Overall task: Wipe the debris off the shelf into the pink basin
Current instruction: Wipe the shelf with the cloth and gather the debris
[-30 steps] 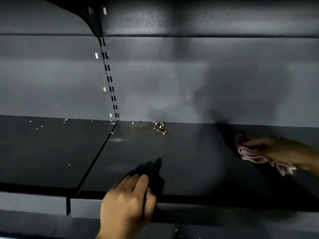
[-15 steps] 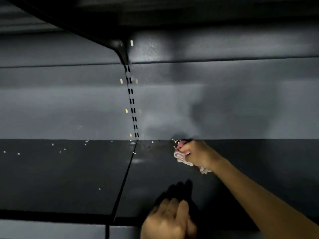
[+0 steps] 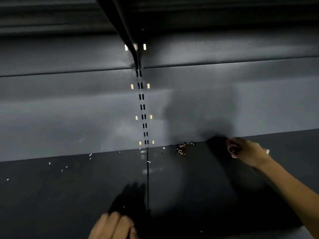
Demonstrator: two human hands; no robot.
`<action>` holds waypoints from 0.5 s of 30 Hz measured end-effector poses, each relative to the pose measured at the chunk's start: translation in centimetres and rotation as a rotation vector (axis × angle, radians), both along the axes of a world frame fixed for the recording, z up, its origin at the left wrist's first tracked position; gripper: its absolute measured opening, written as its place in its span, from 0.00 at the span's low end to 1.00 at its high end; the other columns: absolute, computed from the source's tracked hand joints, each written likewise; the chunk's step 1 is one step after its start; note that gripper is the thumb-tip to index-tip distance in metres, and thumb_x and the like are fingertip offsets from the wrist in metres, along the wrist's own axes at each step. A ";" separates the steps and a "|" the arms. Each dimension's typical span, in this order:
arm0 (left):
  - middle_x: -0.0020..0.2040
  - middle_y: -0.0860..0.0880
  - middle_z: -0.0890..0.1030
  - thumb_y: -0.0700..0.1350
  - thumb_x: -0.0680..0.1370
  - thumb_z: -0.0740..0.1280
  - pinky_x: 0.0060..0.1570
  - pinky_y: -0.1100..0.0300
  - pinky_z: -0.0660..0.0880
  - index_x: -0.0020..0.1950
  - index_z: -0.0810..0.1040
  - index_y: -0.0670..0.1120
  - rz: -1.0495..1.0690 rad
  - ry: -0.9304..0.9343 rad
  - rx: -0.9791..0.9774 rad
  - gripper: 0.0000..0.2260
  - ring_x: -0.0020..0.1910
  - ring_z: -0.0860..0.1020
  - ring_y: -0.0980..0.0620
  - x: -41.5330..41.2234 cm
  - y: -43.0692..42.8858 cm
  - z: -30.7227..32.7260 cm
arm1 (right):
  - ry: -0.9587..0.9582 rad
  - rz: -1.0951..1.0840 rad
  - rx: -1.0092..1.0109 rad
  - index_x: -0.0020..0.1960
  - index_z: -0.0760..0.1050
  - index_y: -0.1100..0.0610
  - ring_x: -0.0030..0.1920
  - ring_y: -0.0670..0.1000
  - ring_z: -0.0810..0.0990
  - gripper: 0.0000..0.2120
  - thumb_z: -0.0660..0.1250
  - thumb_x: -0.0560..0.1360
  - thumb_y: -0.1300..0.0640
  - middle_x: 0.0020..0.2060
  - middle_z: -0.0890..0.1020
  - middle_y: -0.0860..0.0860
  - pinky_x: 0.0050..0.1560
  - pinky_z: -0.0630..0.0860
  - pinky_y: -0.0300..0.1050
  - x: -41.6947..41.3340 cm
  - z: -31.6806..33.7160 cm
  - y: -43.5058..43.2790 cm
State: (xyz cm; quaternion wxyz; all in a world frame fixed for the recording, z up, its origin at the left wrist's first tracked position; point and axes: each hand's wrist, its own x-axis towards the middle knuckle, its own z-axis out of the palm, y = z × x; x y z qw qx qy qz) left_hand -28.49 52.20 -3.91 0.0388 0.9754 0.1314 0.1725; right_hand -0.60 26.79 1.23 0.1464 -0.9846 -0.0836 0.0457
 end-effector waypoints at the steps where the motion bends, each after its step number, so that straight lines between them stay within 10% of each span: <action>1: 0.36 0.36 0.82 0.52 0.77 0.38 0.42 0.62 0.67 0.44 0.80 0.51 0.019 -0.023 -0.025 0.30 0.36 0.81 0.49 -1.0 -0.7 0.3 | -0.110 -0.005 -0.099 0.67 0.68 0.47 0.63 0.58 0.75 0.21 0.63 0.75 0.51 0.64 0.77 0.53 0.62 0.68 0.52 -0.6 0.1 1.5; 5: 0.33 0.43 0.81 0.46 0.70 0.55 0.40 0.67 0.65 0.30 0.71 0.48 -0.140 -0.385 0.088 0.10 0.35 0.79 0.48 -2.2 -1.1 0.3 | -0.129 0.116 -0.049 0.67 0.67 0.45 0.64 0.56 0.73 0.20 0.60 0.75 0.51 0.64 0.77 0.51 0.64 0.63 0.53 -2.8 -0.7 9.3; 6: 0.33 0.44 0.81 0.46 0.71 0.55 0.46 0.71 0.65 0.31 0.71 0.48 -0.168 -0.440 0.111 0.11 0.24 0.60 0.52 -1.9 -0.9 0.0 | -0.171 0.129 -0.010 0.66 0.69 0.46 0.63 0.56 0.74 0.19 0.61 0.75 0.52 0.63 0.78 0.51 0.64 0.63 0.49 -3.7 -0.8 11.2; 7: 0.33 0.45 0.80 0.45 0.73 0.54 0.52 0.74 0.63 0.31 0.74 0.47 -0.181 -0.399 0.089 0.13 0.64 0.64 0.66 -2.0 -0.9 0.6 | -0.207 0.154 0.034 0.66 0.69 0.48 0.63 0.56 0.74 0.20 0.62 0.75 0.54 0.62 0.78 0.52 0.63 0.64 0.45 -4.5 -0.8 12.8; 9: 0.33 0.44 0.81 0.45 0.73 0.55 0.49 0.70 0.66 0.32 0.78 0.46 -0.183 -0.400 0.138 0.15 0.36 0.82 0.49 -1.9 -0.5 0.1 | -0.214 0.217 0.071 0.66 0.70 0.49 0.63 0.55 0.74 0.20 0.63 0.74 0.56 0.62 0.78 0.53 0.59 0.64 0.41 -5.6 -1.0 15.2; 15: 0.38 0.48 0.84 0.46 0.68 0.58 0.31 0.67 0.74 0.35 0.82 0.47 -0.130 -0.329 0.034 0.13 0.35 0.83 0.51 -3.2 -1.3 1.3 | -0.036 0.179 0.442 0.61 0.76 0.54 0.55 0.56 0.78 0.20 0.64 0.70 0.66 0.52 0.82 0.56 0.54 0.72 0.42 -6.3 -0.2 15.8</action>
